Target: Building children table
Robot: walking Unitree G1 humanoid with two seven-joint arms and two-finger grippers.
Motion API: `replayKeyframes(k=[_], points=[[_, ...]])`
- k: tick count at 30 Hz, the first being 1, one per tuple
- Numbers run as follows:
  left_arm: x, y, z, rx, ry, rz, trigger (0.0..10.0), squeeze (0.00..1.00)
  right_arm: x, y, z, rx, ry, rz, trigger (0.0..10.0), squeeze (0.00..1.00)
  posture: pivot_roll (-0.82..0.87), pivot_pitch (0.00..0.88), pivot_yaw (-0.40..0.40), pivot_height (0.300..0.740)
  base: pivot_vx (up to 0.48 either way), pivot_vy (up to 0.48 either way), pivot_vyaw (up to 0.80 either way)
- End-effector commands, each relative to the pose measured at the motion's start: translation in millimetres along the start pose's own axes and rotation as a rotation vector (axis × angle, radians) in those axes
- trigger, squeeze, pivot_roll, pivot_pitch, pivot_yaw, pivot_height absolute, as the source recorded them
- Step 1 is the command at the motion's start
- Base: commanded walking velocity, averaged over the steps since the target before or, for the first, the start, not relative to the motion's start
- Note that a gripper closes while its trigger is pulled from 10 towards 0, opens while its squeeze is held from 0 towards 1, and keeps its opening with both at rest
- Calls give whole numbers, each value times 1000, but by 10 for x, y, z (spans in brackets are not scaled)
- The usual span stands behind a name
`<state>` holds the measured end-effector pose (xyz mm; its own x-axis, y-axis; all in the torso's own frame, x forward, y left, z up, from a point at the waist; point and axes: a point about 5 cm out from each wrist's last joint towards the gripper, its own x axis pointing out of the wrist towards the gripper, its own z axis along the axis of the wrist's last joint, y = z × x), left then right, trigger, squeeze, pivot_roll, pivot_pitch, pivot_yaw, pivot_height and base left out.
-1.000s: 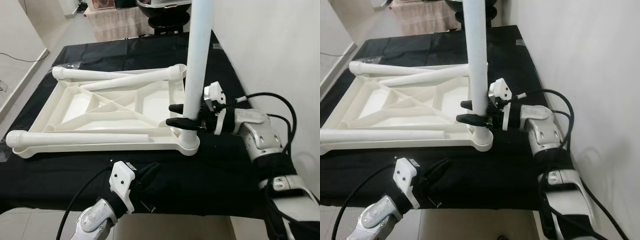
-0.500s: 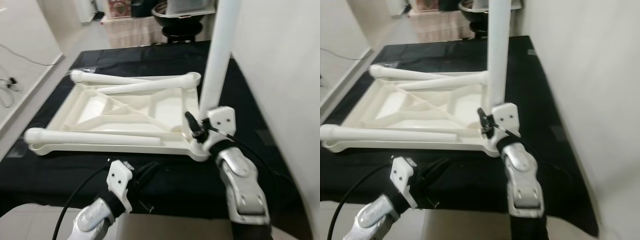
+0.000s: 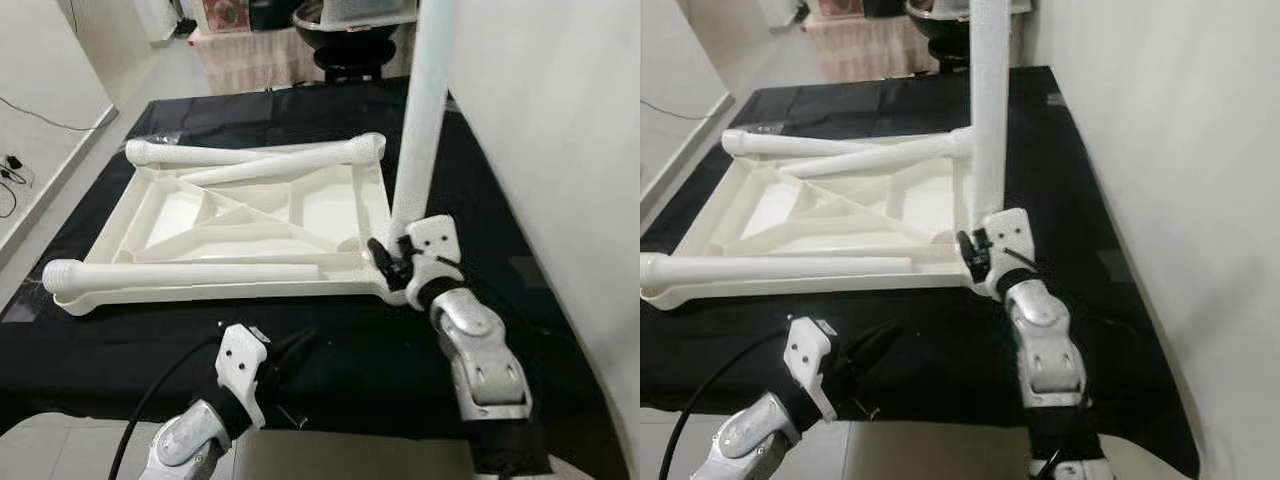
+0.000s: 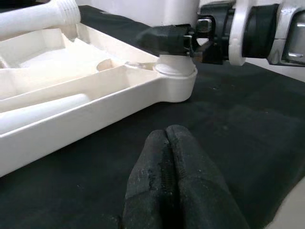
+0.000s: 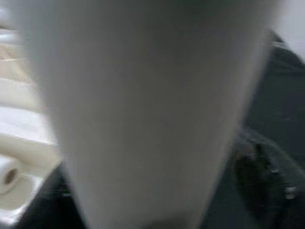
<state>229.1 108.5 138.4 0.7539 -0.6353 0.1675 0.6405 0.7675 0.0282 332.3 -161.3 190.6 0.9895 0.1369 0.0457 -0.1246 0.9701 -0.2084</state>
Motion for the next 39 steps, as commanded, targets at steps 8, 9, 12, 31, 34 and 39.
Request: replayKeyframes(k=[8, 9, 12, 31, 34, 39], points=[[-46, 41, -69, 9, 35, 22, 10000, 0, -190, -258, -139, 23, 47, -135, 10000, 584, 46, 190, 86, 740, 0, 0, 0], [-47, 44, -67, 16, 38, 25, 10000, 0, -253, -242, -169, 41, 57, -122, 10000, 267, 45, 189, 86, 740, 0, 0, 0], [-49, 49, -65, 27, 43, 28, 10000, 0, -342, -175, -207, 78, 68, -69, 10000, 86, 42, 191, 86, 740, 0, 0, 0], [-60, 226, -52, 129, 117, 202, 10000, 0, -924, 391, -434, 198, 80, 241, 10000, 0, 12, 173, 92, 740, 0, 0, 0], [-43, 291, -96, 137, 162, 277, 10000, 0, -886, 336, -476, 179, 81, 193, 10000, 0, 13, 158, 95, 740, 0, 0, 0], [-72, 376, -144, 145, 198, 367, 10000, 0, -851, 299, -530, 186, 90, 167, 10000, 0, 9, 141, 94, 740, 0, 0, 0]])
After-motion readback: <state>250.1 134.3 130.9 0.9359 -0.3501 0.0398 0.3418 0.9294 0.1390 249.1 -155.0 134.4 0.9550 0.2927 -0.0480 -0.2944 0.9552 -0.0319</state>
